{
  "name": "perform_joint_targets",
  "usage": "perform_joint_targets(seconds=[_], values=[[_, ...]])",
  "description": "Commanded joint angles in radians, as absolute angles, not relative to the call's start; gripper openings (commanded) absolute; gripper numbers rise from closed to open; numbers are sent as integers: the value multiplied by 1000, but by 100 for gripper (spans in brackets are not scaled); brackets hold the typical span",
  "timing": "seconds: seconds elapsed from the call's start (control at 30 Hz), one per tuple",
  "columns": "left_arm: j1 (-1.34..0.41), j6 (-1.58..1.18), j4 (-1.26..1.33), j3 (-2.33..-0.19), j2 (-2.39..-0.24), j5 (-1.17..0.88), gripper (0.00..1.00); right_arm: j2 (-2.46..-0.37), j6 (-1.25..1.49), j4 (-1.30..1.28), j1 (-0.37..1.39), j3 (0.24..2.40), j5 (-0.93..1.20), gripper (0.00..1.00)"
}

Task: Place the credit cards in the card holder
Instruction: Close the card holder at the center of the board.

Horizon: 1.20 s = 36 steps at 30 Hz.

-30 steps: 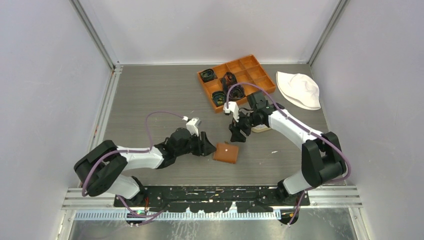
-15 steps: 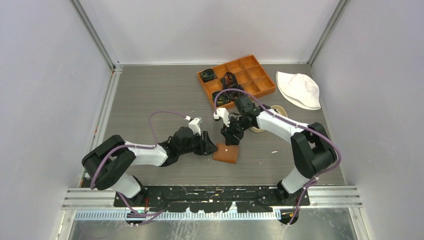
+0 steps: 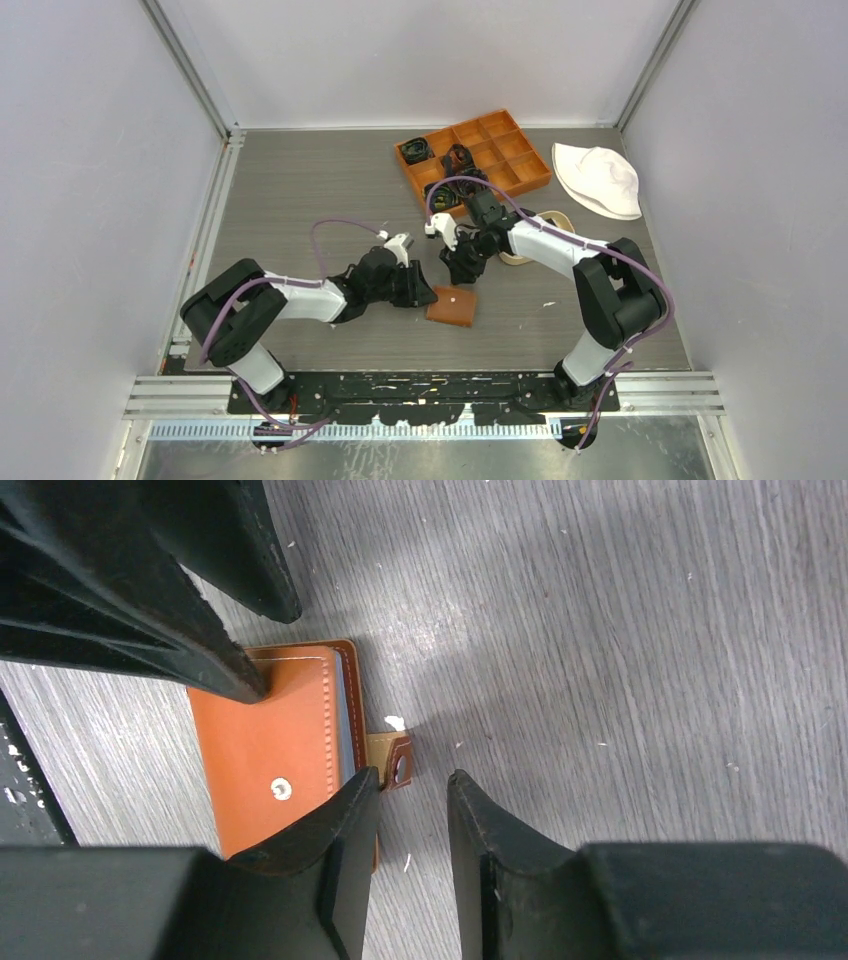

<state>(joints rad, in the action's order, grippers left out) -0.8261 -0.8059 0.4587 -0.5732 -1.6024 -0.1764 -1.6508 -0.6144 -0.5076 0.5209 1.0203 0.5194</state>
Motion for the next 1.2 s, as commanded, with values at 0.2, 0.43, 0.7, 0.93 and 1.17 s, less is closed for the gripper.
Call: perform_joint_targets(seconds=[0.2, 0.43, 0.7, 0.93, 1.17], values=[[-821, -846, 319, -671, -1652, -175, 15, -1635, -580, -466, 528, 1060, 522, 24], [-821, -853, 284, -683, -1653, -154, 1, -1625, -593, -471, 528, 1057, 523, 9], [-819, -850, 281, -684, -1654, -154, 0, -1597, -625, -521, 508, 1070, 582, 6], [-818, -848, 283, -681, -1654, -156, 0, -1589, -685, -582, 506, 1076, 615, 1], [-811, -850, 321, -667, -1647, -184, 0, -1560, -736, -580, 507, 1040, 602, 1]])
